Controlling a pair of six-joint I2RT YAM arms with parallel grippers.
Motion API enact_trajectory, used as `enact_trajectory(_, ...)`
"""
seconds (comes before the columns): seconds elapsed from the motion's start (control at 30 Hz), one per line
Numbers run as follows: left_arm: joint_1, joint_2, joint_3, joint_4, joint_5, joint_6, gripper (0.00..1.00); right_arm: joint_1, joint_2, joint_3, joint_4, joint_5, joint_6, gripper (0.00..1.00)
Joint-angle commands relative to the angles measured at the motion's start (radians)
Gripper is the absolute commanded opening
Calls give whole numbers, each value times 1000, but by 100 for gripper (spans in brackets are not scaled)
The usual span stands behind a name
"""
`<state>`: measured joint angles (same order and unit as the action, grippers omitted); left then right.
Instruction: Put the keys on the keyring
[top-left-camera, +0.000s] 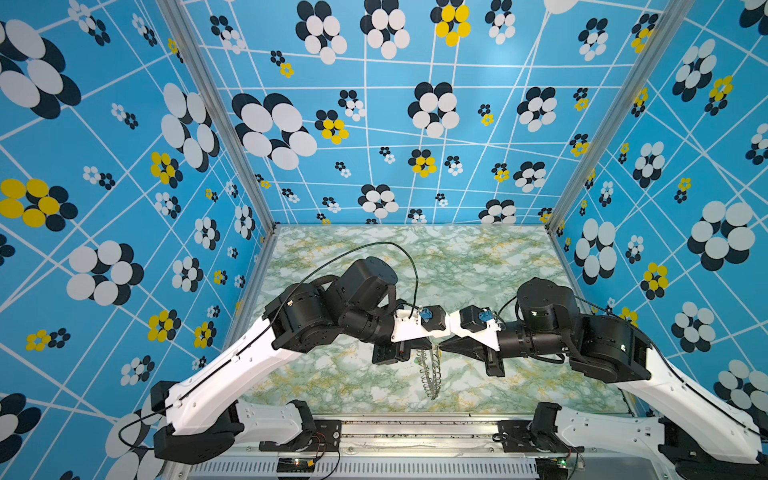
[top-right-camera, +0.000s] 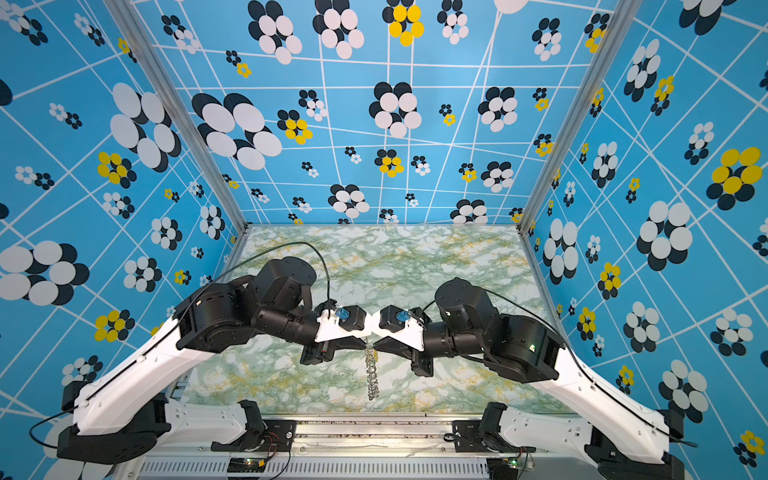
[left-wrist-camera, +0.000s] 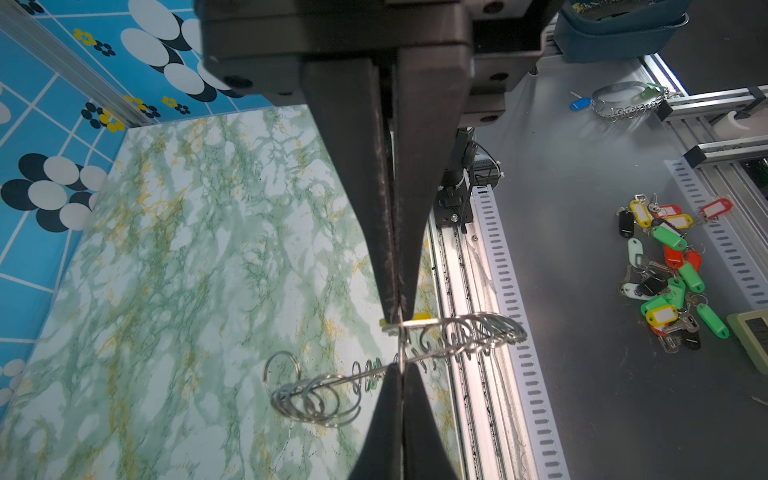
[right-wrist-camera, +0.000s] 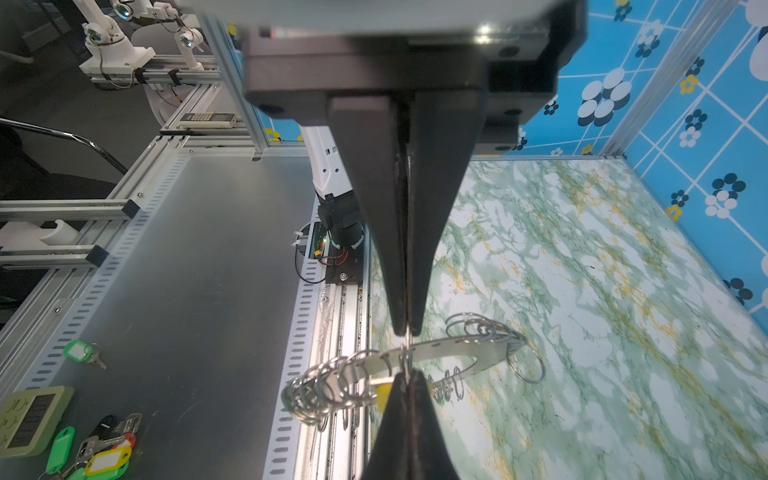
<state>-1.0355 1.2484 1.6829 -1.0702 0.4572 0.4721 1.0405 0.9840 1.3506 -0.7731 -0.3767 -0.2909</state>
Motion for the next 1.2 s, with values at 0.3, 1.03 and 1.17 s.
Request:
enact_trajectory(0.3, -11, -4, 23, 86, 51, -7, 0, 7, -8, -15, 49, -35, 26, 0)
enact_trajectory(1.03, -5, 15, 32, 84, 65, -20, 0, 7, -14, -25, 88, -105, 36, 0)
enact_trajectory(1.17, -5, 19, 34, 79, 70, -21, 0, 7, -10, -21, 87, -105, 33, 0)
